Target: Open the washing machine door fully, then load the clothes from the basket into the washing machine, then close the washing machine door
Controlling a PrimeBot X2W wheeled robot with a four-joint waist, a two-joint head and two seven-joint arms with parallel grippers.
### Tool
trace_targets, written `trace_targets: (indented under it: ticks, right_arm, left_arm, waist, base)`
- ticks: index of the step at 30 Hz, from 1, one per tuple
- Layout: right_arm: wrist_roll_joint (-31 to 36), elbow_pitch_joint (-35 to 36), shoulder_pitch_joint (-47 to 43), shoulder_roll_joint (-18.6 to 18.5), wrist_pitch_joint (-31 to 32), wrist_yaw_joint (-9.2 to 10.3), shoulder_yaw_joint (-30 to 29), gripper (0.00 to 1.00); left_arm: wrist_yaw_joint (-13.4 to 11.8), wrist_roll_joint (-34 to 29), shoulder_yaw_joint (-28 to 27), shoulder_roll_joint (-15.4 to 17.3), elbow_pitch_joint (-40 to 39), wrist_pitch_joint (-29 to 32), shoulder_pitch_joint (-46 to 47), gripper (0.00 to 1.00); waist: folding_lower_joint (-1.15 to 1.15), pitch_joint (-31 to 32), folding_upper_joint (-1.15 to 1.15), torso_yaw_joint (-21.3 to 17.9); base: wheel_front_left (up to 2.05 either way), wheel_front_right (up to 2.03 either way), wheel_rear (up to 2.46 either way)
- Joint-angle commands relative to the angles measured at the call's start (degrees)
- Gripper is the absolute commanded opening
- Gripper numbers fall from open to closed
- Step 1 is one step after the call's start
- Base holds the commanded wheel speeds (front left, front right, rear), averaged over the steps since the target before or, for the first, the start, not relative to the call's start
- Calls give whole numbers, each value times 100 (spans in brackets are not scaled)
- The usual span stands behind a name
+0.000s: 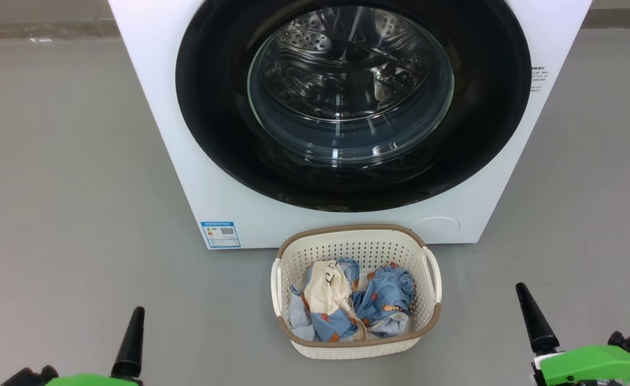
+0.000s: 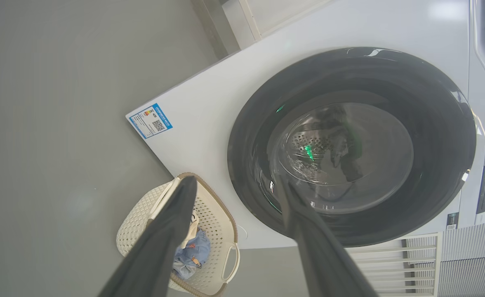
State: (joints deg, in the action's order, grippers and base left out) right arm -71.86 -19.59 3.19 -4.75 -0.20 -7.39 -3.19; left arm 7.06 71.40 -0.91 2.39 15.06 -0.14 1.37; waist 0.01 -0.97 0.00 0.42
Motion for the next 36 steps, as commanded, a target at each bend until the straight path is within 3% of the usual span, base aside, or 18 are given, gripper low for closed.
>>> trace_targets:
  ticks: [1, 36]
  right_arm:
    - [177, 122, 285, -93, -73, -3, 67, 100]
    - [2726, -211, 434, -365, -659, -6, 486, 100]
  left_arm:
    - [25, -212, -50, 134, -185, -70, 202, 100]
    - [33, -3153, 211, 221, -244, -661, 168, 100]
  waist:
    - [-1, -1, 0, 1]
    - [-1, 17, 0, 11]
  base:
    - [0, 0, 0]
    - [0, 0, 0]
